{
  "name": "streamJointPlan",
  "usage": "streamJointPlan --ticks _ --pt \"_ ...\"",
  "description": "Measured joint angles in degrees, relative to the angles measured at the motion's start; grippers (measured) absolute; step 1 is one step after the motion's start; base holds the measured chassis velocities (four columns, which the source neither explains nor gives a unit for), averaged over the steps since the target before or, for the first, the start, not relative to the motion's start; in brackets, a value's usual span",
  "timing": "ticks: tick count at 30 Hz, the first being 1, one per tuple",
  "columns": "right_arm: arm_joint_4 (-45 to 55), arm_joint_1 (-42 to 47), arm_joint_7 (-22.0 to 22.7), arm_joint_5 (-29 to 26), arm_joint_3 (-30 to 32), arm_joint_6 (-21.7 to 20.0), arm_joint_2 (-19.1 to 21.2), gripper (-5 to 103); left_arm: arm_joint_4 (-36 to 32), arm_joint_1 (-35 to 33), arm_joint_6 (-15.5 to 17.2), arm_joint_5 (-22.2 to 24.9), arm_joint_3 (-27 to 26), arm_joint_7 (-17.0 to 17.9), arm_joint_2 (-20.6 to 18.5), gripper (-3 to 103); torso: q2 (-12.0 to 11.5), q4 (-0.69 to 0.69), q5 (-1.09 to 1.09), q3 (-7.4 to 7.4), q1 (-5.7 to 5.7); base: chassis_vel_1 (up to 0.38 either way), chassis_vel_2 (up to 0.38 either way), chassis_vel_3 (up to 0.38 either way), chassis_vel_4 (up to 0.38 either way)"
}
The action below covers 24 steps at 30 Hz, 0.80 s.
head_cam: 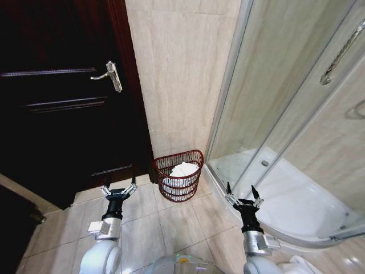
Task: Discard the used towel into the hamper.
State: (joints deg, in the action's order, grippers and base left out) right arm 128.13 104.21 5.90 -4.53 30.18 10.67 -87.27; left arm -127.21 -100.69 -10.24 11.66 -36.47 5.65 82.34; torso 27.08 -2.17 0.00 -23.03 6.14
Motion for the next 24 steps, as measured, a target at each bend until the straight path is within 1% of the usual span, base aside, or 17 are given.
streamJointPlan --ticks 8,9,11,14,16,18,20,21,24 --pt "-1.2 -0.1 0.7 0.1 0.3 0.4 0.0 100 -0.2 0.5 0.5 -0.1 0.5 0.4 -0.1 100 -1.7 0.00 0.00 0.98 -0.73 0.000 0.000 0.000 0.000" --pt "-1.5 0.0 1.0 0.1 0.6 0.7 0.0 100 -0.2 0.5 0.5 -0.1 0.6 0.4 -0.1 100 -2.3 0.00 0.00 1.36 -0.97 0.000 0.000 0.000 0.000" --pt "-1.5 0.0 1.0 0.1 0.7 0.7 0.0 100 -0.2 0.5 0.5 -0.2 0.6 0.4 -0.1 100 -2.5 0.00 0.00 1.49 -1.04 0.000 0.000 0.000 0.000" --pt "-1.5 0.1 1.1 0.1 0.8 0.8 0.0 100 0.0 0.6 0.5 -0.3 0.8 0.3 -0.1 100 -3.6 0.00 0.00 2.13 -1.49 0.000 0.000 0.000 0.000" --pt "-1.5 0.1 1.1 0.1 0.8 0.8 0.0 100 0.0 0.6 0.5 -0.3 0.8 0.3 -0.1 100 -3.7 0.00 0.00 2.19 -1.54 0.000 0.000 0.000 0.000" --pt "-1.6 -0.1 1.2 0.1 0.7 0.8 -0.2 100 0.1 0.7 0.5 -0.4 1.1 0.3 -0.1 100 -4.6 0.00 0.00 2.68 -1.89 0.000 0.000 0.000 0.000" --pt "-1.7 -0.1 1.2 0.1 0.6 0.8 -0.2 100 0.1 0.7 0.5 -0.5 1.1 0.3 -0.1 100 -4.7 0.00 0.00 2.76 -1.95 0.000 0.000 0.000 0.000" --pt "-1.9 -0.2 1.3 0.1 0.6 0.8 -0.2 100 0.2 0.7 0.4 -0.6 1.1 0.3 -0.2 100 -5.3 0.00 0.00 3.15 -2.13 0.000 0.000 0.000 0.000" --pt "-2.0 -0.2 1.4 0.1 0.6 0.8 -0.2 100 0.3 0.7 0.4 -0.7 1.1 0.2 -0.2 100 -6.0 0.00 0.00 3.62 -2.37 0.000 0.000 0.000 0.000"
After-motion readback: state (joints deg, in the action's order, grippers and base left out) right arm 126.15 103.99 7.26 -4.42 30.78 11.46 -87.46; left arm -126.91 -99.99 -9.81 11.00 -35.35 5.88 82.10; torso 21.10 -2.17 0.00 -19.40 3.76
